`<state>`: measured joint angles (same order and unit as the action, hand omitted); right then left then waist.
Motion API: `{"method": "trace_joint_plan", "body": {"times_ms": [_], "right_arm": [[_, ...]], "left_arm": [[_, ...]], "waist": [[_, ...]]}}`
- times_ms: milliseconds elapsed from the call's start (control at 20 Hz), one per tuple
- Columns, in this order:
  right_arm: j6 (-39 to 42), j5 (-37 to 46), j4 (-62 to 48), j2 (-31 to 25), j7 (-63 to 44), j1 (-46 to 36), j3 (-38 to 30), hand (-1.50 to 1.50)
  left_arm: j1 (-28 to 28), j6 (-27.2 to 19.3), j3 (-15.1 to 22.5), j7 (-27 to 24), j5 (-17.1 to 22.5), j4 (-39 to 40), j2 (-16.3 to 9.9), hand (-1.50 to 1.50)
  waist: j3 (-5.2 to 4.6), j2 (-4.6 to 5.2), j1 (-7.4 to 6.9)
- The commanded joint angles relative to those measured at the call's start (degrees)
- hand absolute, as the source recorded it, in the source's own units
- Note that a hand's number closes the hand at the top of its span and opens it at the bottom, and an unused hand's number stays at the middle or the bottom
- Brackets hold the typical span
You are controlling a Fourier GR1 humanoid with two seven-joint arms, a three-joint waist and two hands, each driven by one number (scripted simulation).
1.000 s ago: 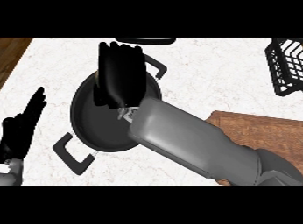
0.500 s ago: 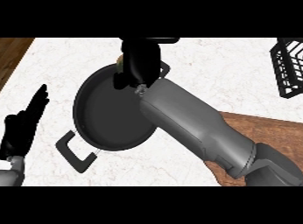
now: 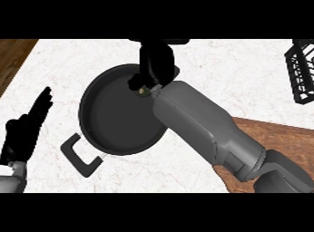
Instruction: Pick the squash from the cutting board and place it in the pot
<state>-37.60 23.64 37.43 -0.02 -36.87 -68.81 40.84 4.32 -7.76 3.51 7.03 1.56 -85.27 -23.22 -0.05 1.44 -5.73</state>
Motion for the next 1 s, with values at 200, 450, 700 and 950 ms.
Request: {"method": "trace_joint_plan", "body": {"times_ms": [200, 450, 700, 950], "right_arm": [[-17.4, -7.3, 7.5, 0.0, 9.4, 0.3, -3.7, -1.50], [-20.2, -15.3, 11.0, 0.0, 16.0, 3.2, -5.7, -1.50], [-17.5, -22.2, 17.1, 0.0, 17.5, 5.8, -4.3, -1.50], [-13.3, -19.8, 27.4, -2.3, 23.6, 18.2, -7.8, -1.50]], "left_arm": [[-1.5, 0.8, -1.2, -1.2, 0.2, -0.3, -0.8, 0.00], [-2.8, -0.7, -1.2, -0.8, -0.5, -0.7, 0.9, 0.00], [-3.4, -0.4, -2.8, -2.2, -1.2, 0.6, 0.8, 0.00], [-7.4, 0.3, -4.9, 0.6, -0.7, -3.9, -0.2, 0.00]], "waist": [[0.08, -0.39, 0.16], [0.06, -0.67, 1.95], [0.04, -1.12, 3.74], [0.08, -1.59, 5.55]]}}
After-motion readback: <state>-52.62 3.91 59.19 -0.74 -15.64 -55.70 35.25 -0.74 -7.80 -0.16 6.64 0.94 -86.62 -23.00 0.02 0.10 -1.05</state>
